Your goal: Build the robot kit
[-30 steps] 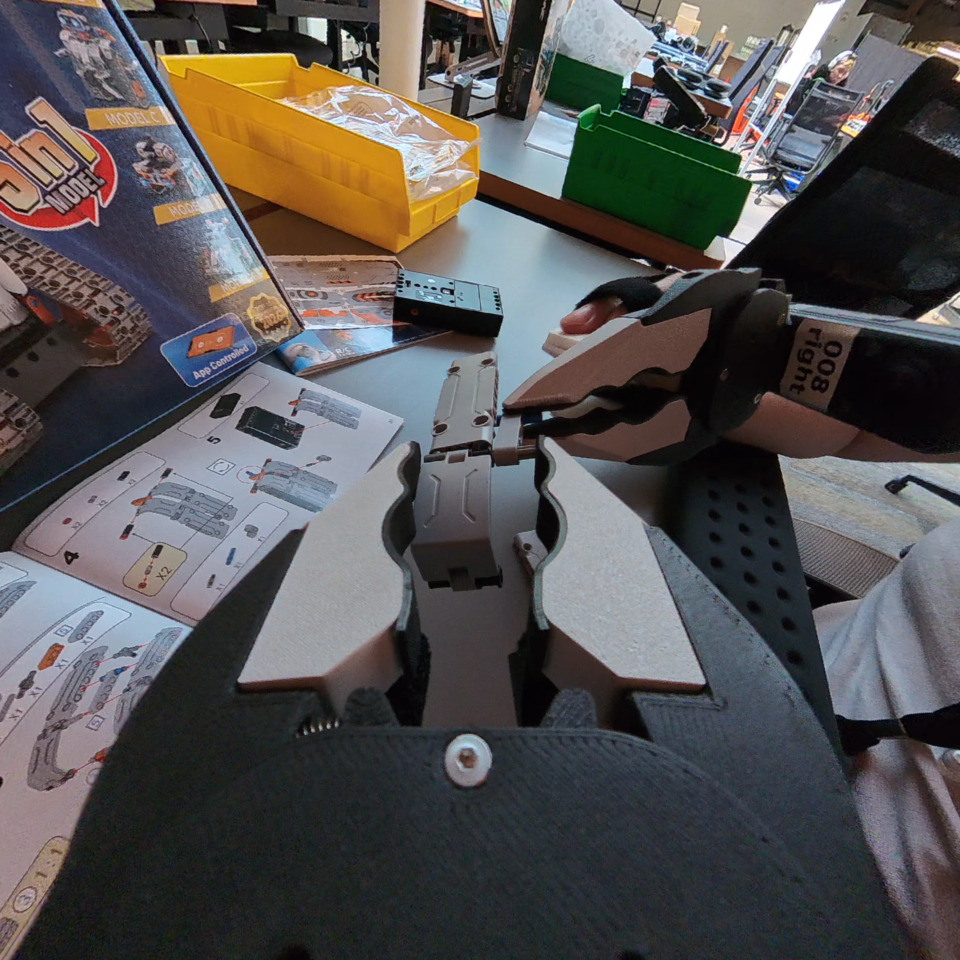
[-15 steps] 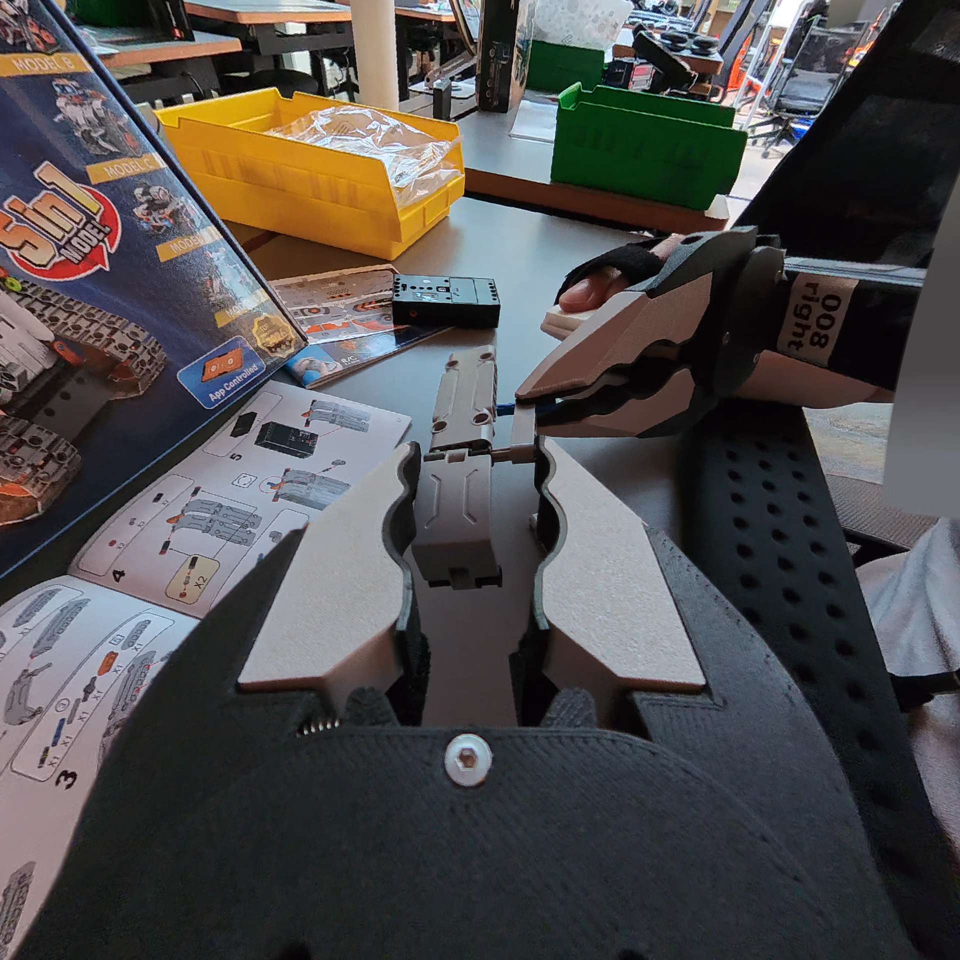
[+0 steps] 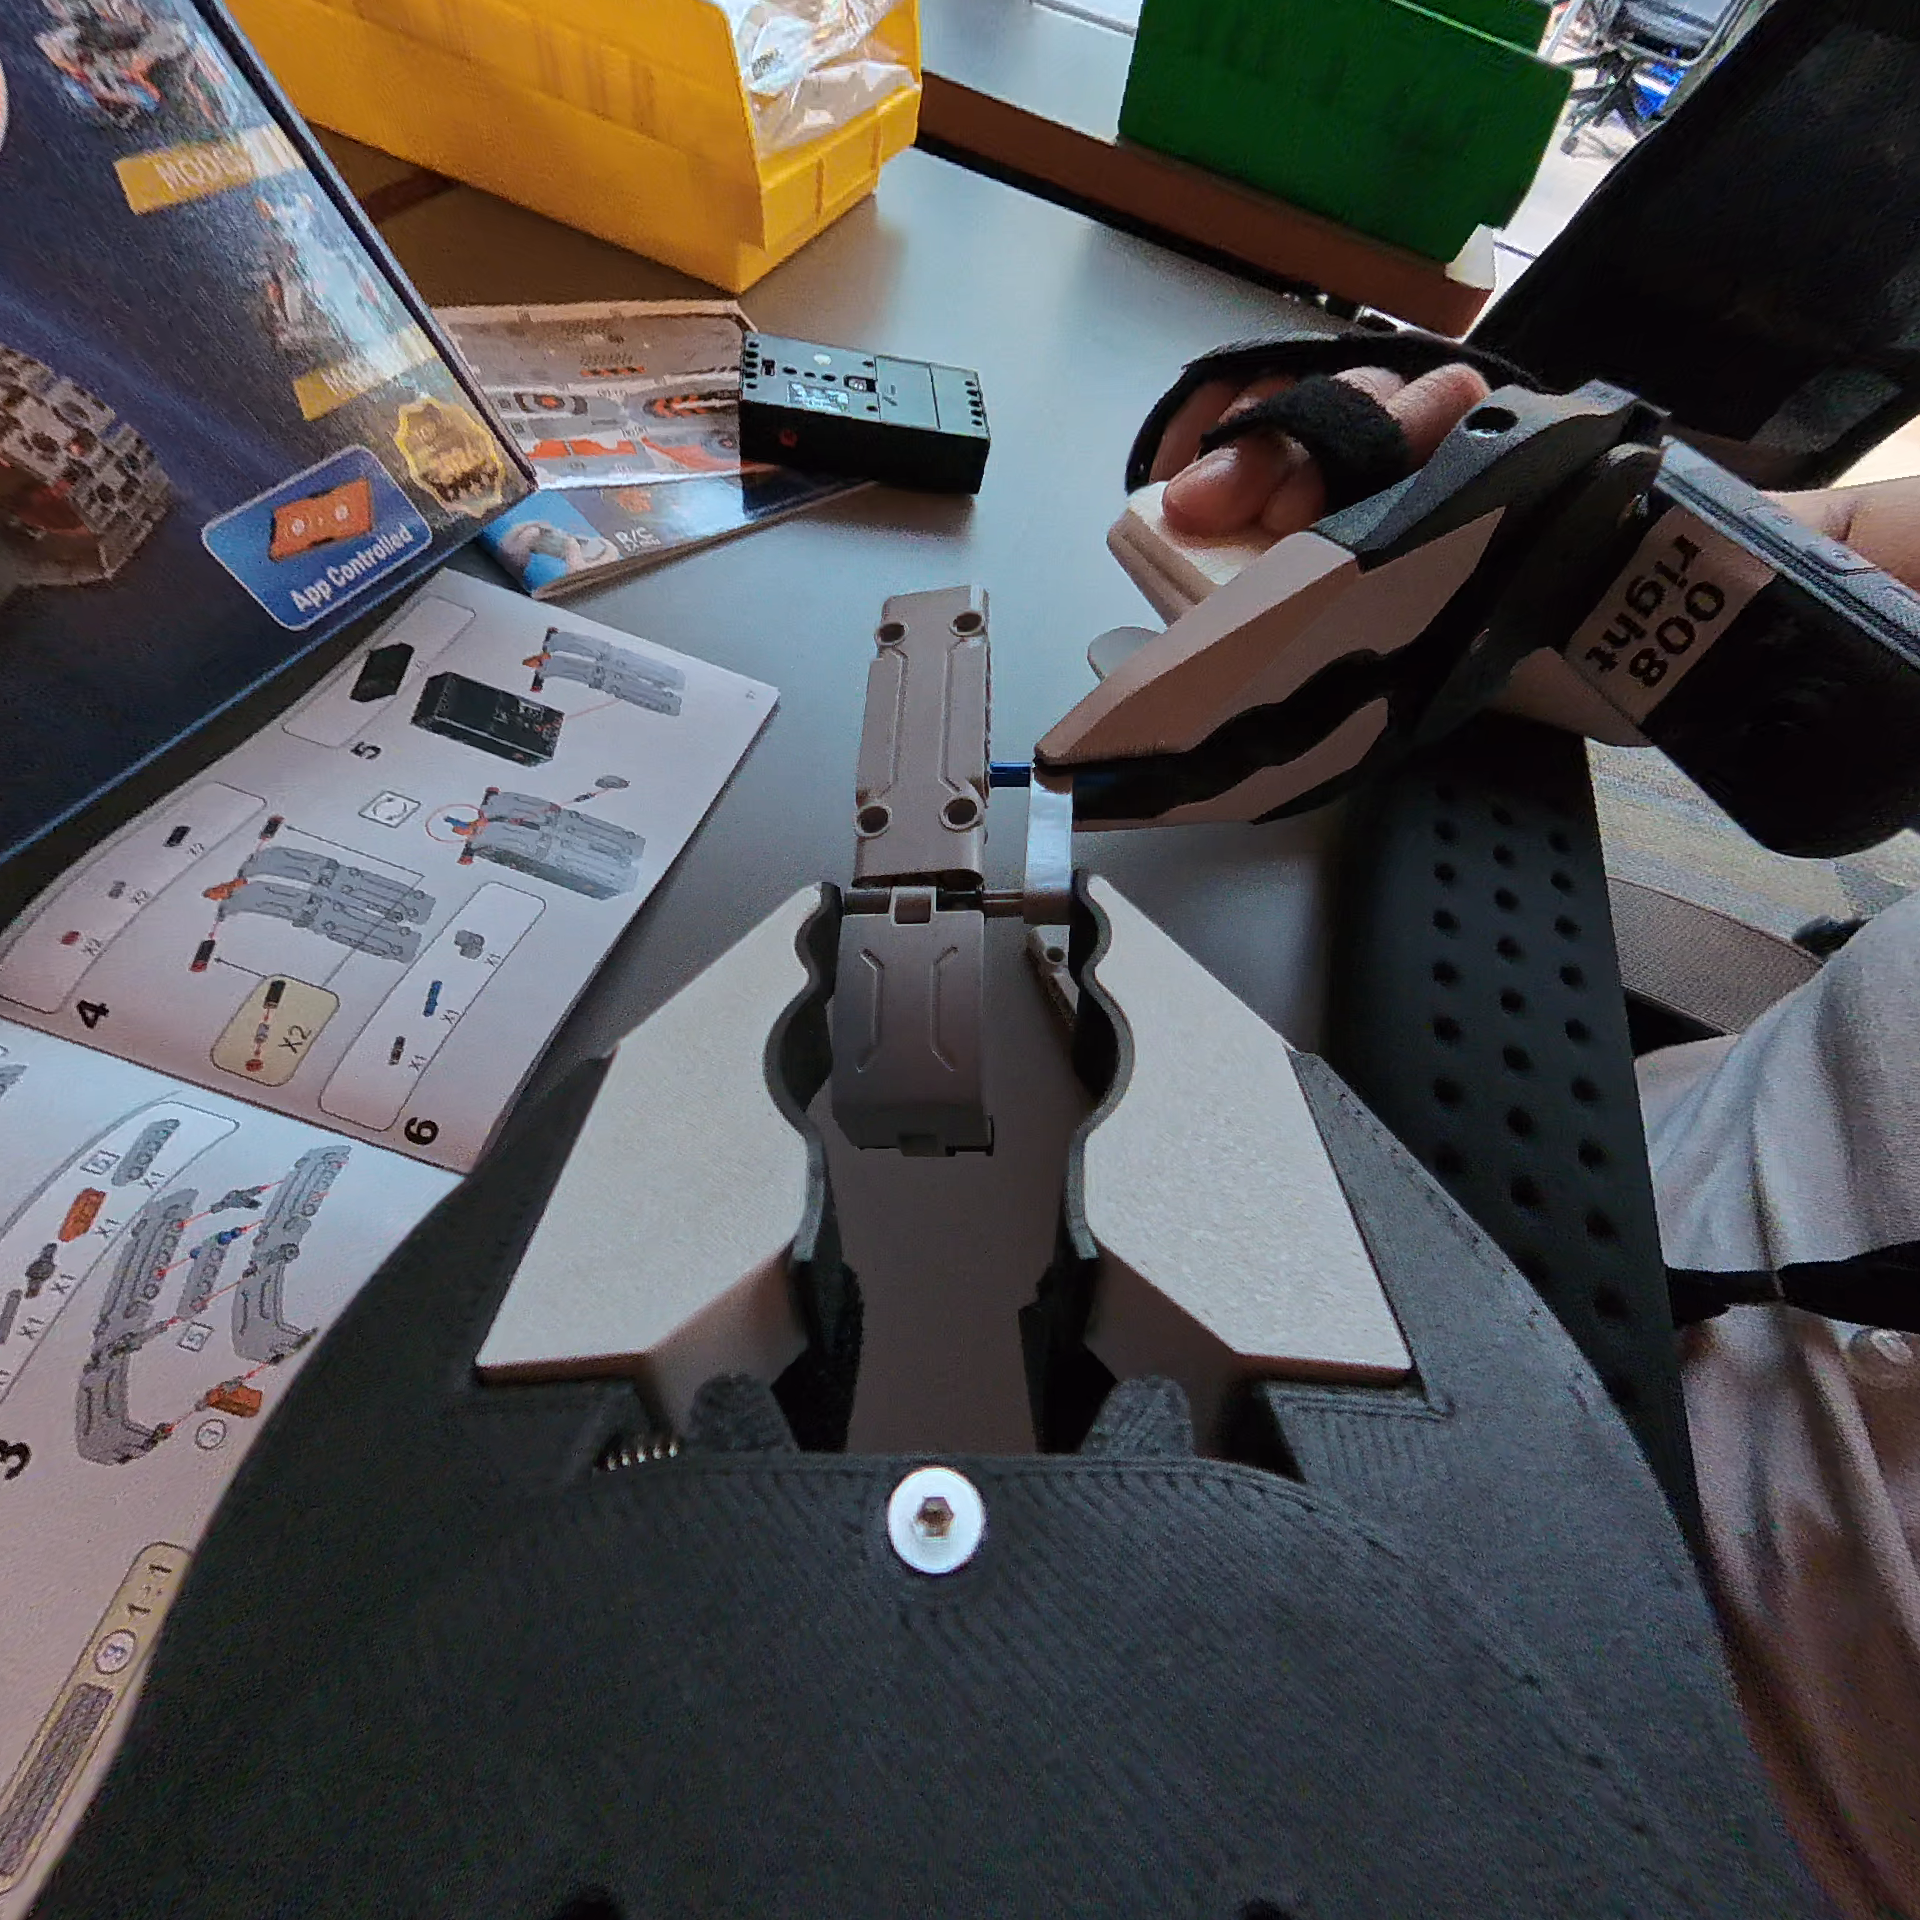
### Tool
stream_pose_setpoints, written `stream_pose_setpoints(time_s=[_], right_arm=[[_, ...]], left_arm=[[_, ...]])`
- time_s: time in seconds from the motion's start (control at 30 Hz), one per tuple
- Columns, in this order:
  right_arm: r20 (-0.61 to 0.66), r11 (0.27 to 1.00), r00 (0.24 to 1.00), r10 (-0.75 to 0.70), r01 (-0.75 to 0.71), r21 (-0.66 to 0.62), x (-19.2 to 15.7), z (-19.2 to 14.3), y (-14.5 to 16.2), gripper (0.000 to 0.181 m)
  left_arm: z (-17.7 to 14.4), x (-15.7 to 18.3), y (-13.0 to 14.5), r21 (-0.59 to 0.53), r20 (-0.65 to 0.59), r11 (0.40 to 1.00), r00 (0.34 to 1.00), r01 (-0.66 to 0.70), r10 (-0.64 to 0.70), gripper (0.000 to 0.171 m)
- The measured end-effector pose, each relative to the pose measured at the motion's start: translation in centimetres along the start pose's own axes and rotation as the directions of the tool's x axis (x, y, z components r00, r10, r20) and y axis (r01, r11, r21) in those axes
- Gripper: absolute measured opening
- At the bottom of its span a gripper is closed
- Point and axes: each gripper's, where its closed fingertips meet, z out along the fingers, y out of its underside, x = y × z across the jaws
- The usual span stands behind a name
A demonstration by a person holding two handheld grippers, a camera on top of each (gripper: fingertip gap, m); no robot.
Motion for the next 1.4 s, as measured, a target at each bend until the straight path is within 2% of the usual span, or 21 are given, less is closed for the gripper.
stream_pose_setpoints(time_s=[0.3, 0.53, 0.9, 1.07, 1.27, 1.4], right_arm=[[0.071, 0.999, 0.997, -0.042, 0.045, -0.028, -1.4, 0.1, 0.0, 0.006], [0.097, 0.998, 0.994, 0.047, -0.043, -0.036, -1.4, -0.1, -0.1, 0.005], [0.062, 0.995, 0.995, -0.076, 0.08, -0.056, -1.5, -0.1, -0.2, 0.005], [0.068, 0.999, 0.998, -0.01, 0.013, -0.047, -1.3, -0.1, -0.1, 0.006], [0.061, 0.996, 0.994, 0.09, -0.089, -0.012, -0.8, -0.2, -0.6, 0.006], [0.051, 0.994, 0.993, 0.108, -0.108, -0.003, -0.5, -0.3, -0.8, 0.006]], left_arm=[[0.3, 0.0, 1.7, -0.105, -0.058, 0.984, 0.986, 0.147, -0.154, 0.042], [0.3, 0.2, 1.7, -0.117, -0.065, 0.978, 0.981, 0.173, -0.182, 0.043], [0.3, 0.3, 2.3, -0.152, -0.07, 0.962, 0.968, 0.227, -0.239, 0.043], [0.4, 0.1, 1.9, -0.112, -0.074, 0.978, 0.98, 0.177, -0.186, 0.043], [0.3, 0.6, -0.2, 0.02, -0.15, 0.985, 0.975, 0.171, -0.166, 0.045], [0.3, 0.6, -0.4, 0.045, -0.106, 0.996, 0.991, 0.081, -0.076, 0.041]])
